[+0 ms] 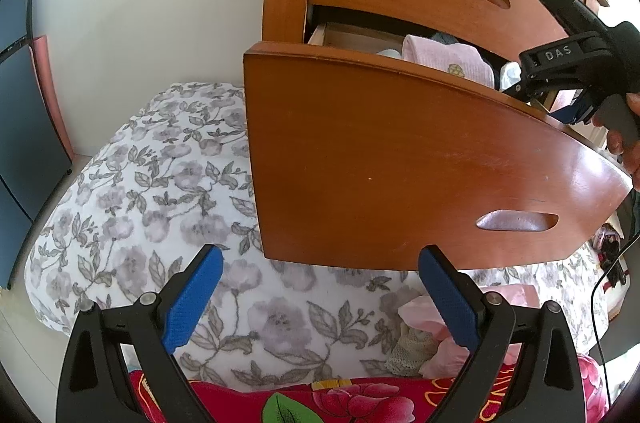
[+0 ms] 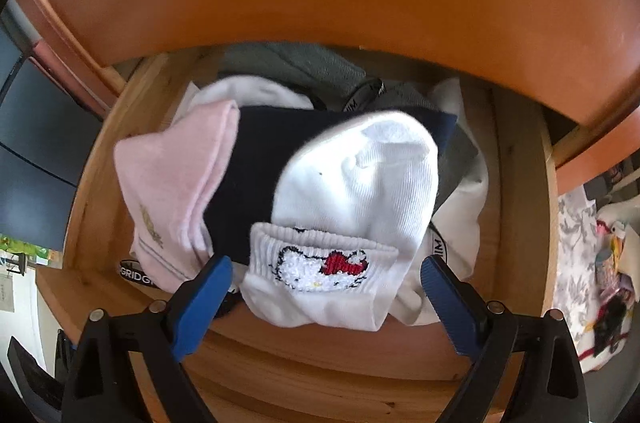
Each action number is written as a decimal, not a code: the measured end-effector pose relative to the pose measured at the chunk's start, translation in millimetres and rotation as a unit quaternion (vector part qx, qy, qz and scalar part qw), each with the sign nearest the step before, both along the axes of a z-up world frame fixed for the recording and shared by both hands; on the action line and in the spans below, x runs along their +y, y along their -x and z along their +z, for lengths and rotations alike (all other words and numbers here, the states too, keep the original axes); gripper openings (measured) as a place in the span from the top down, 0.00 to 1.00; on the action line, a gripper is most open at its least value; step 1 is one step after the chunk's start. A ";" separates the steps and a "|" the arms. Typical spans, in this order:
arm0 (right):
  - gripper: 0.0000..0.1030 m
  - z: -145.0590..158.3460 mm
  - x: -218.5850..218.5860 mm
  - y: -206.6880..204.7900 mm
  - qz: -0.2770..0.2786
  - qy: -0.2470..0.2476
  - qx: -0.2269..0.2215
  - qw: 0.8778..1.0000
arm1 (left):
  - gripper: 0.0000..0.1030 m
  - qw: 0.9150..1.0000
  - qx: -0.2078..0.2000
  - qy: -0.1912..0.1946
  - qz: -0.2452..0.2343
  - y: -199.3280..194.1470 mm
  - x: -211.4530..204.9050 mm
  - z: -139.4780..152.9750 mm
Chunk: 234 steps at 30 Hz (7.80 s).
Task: Take underwear out of drawer
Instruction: 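Reach the right gripper into the drawer toward the white Hello Kitty sock, then close the right gripper on the white Hello Kitty sock, then lift the white sock up out of the drawer with the right gripper, then lower the white sock onto the bedspread and open the right gripper, then reach the right gripper into the drawer toward the pink sock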
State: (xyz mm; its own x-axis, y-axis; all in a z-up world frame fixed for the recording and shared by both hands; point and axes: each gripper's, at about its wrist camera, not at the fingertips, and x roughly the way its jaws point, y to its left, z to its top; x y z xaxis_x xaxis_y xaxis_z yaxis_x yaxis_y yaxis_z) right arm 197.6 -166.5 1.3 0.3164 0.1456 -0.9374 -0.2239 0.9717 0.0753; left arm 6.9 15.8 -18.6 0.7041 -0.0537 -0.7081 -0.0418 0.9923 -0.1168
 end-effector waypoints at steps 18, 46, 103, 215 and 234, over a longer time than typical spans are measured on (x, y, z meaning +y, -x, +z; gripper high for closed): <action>0.53 -6.6 -9.9 5.1 -0.042 -0.037 0.009 0.998 | 0.05 1.000 0.005 0.003 0.000 -1.0 0.9 -2.0; 0.70 75.9 -55.5 69.0 -0.070 -0.108 -0.080 0.989 | 0.05 1.000 0.015 0.010 0.008 -3.2 3.9 -6.2; 0.70 145.0 -58.1 206.1 0.085 -0.232 -0.195 0.949 | 0.05 0.998 0.030 -0.052 0.005 -8.2 -14.3 -8.3; 0.00 69.1 -6.5 132.9 0.038 -0.006 -0.176 0.984 | 0.05 0.999 0.043 -0.032 0.005 -12.5 -8.6 -12.1; 0.00 41.8 6.2 75.5 0.021 -0.016 -0.118 0.993 | 0.05 0.999 0.049 -0.004 0.004 -13.5 -1.3 -13.9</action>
State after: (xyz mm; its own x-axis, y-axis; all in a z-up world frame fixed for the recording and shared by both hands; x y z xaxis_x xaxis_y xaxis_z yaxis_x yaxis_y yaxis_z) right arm 122.1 -160.3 43.1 0.5198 0.1922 -0.8324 -0.2788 0.9592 0.0474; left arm 20.4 14.5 -32.5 0.6324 -0.0418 -0.7735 -0.0602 0.9929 -0.1029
